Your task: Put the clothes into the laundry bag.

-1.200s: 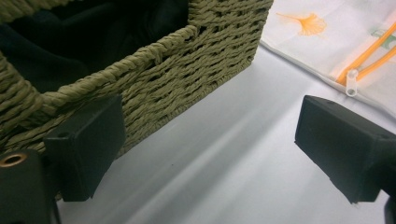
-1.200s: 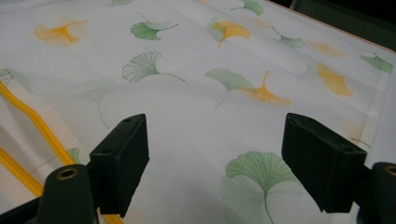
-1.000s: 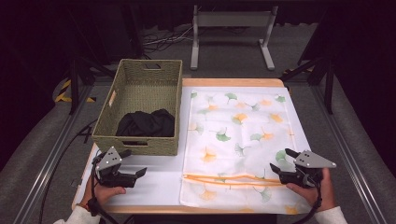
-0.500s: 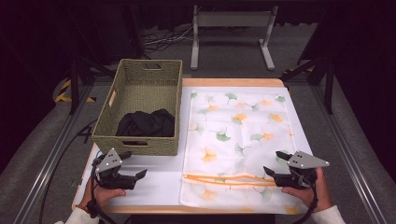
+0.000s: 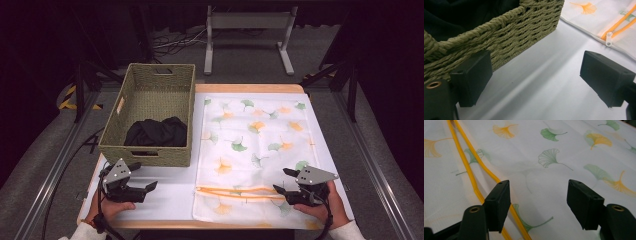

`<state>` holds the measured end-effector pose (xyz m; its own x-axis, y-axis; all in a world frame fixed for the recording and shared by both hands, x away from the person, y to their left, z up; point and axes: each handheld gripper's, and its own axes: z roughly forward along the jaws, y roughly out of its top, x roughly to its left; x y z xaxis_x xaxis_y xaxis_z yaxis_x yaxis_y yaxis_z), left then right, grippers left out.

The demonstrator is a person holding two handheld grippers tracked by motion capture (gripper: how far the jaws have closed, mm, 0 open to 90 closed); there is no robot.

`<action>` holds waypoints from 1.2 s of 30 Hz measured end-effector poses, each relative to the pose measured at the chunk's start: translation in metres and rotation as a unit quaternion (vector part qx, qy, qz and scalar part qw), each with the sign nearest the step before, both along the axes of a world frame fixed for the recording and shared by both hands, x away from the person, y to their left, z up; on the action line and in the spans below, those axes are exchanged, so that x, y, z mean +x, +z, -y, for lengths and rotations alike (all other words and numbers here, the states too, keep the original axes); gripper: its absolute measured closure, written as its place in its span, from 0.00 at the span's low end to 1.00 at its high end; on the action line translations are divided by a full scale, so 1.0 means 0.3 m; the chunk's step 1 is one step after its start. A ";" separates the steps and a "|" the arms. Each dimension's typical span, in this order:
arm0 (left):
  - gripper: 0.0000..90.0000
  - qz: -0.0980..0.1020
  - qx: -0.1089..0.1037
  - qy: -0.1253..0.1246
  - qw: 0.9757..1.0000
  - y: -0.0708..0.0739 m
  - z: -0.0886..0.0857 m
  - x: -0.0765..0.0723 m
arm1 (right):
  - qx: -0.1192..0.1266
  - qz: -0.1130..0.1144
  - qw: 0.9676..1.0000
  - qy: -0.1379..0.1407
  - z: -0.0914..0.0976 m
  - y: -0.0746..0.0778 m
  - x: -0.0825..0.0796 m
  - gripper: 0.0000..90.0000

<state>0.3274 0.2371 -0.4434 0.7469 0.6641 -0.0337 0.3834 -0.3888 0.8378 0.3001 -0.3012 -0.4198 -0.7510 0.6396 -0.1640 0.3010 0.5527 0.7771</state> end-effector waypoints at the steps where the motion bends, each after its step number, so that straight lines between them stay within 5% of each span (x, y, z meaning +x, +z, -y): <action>1: 0.13 -0.001 -0.001 -0.001 1.000 0.000 0.001 -0.001 | 0.000 -0.003 1.000 0.003 -0.005 -0.001 0.001 0.41; 12: 0.13 -0.004 0.004 -0.008 1.000 -0.003 0.008 0.000 | -0.012 -0.019 0.999 0.031 -0.070 -0.020 0.003 0.40; 28: 0.14 -0.006 0.008 -0.008 1.000 -0.005 0.008 0.000 | -0.040 -0.035 0.998 0.020 -0.125 -0.059 0.053 0.42; 36: 0.14 -0.002 0.012 -0.009 1.000 -0.003 0.006 0.001 | -0.040 -0.048 0.998 0.021 -0.135 -0.068 0.075 0.53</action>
